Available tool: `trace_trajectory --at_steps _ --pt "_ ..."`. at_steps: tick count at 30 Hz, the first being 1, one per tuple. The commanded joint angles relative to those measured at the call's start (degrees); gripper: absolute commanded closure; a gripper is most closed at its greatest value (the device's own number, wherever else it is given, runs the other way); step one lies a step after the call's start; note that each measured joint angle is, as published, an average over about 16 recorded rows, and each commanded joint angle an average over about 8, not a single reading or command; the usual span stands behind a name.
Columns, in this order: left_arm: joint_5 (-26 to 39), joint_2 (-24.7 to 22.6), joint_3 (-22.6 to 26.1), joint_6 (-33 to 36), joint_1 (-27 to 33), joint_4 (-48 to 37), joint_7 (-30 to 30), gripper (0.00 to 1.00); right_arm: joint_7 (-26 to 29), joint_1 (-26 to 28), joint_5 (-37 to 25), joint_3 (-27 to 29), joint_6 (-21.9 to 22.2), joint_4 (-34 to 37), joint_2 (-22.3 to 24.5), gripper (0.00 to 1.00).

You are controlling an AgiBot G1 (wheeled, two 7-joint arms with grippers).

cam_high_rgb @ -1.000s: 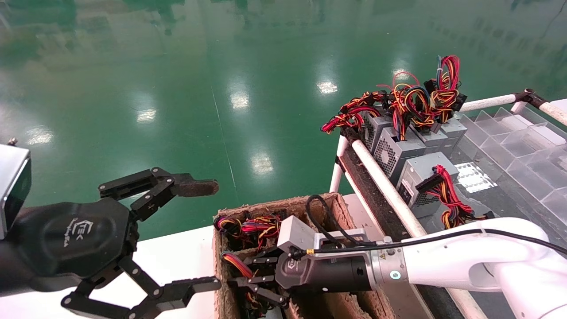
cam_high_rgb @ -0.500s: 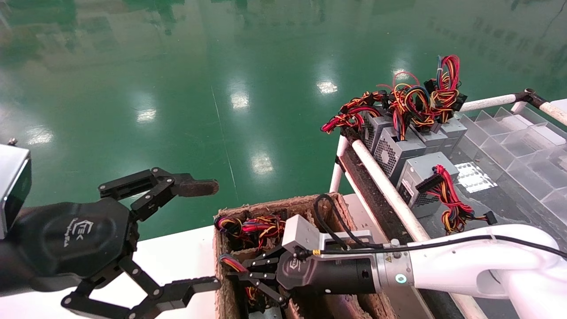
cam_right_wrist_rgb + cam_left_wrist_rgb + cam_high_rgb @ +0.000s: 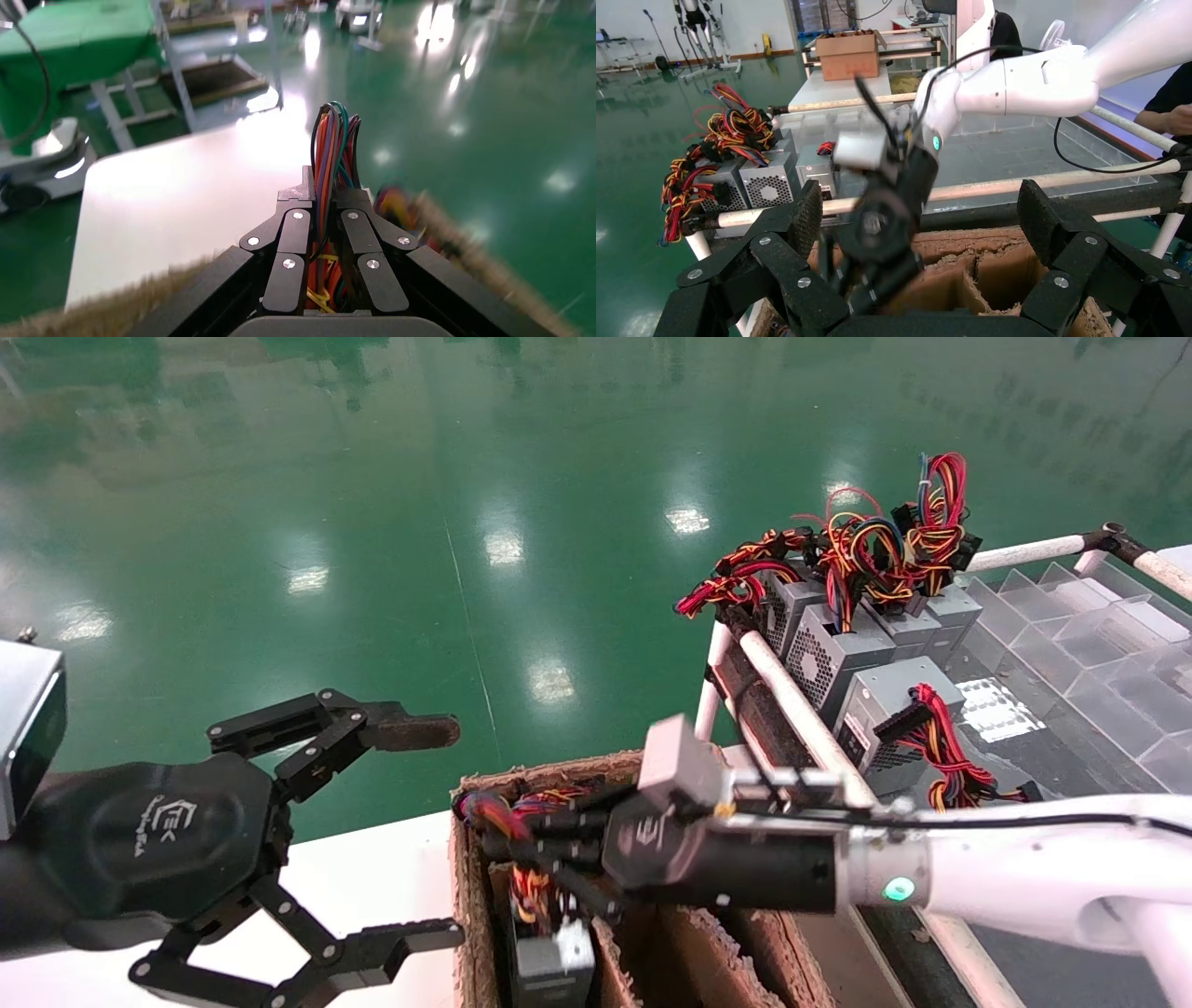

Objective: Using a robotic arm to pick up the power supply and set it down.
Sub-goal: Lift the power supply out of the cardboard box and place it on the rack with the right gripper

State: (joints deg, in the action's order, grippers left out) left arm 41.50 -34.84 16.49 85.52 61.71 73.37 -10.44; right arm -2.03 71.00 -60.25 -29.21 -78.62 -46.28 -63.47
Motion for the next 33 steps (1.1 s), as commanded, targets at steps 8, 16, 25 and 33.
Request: trace_trajectory --at_steps 8,16,25,33 --pt "0.0 0.0 0.0 0.0 0.0 0.0 0.0 0.00 5.1 -1.3 6.2 5.1 3.6 -12.1 4.9 1.00" --pt "0.0 0.0 0.1 0.0 0.0 0.0 0.0 0.00 8.5 -0.7 9.4 9.5 8.1 -20.6 9.4 1.00" --pt "-0.1 0.0 0.1 0.0 0.0 0.0 0.0 0.00 9.0 2.0 8.6 14.3 14.8 -23.9 15.5 1.00" --pt "-0.1 0.0 0.1 -0.1 0.0 0.0 0.1 0.00 8.7 4.1 6.2 18.1 20.9 -23.7 21.7 1.00"
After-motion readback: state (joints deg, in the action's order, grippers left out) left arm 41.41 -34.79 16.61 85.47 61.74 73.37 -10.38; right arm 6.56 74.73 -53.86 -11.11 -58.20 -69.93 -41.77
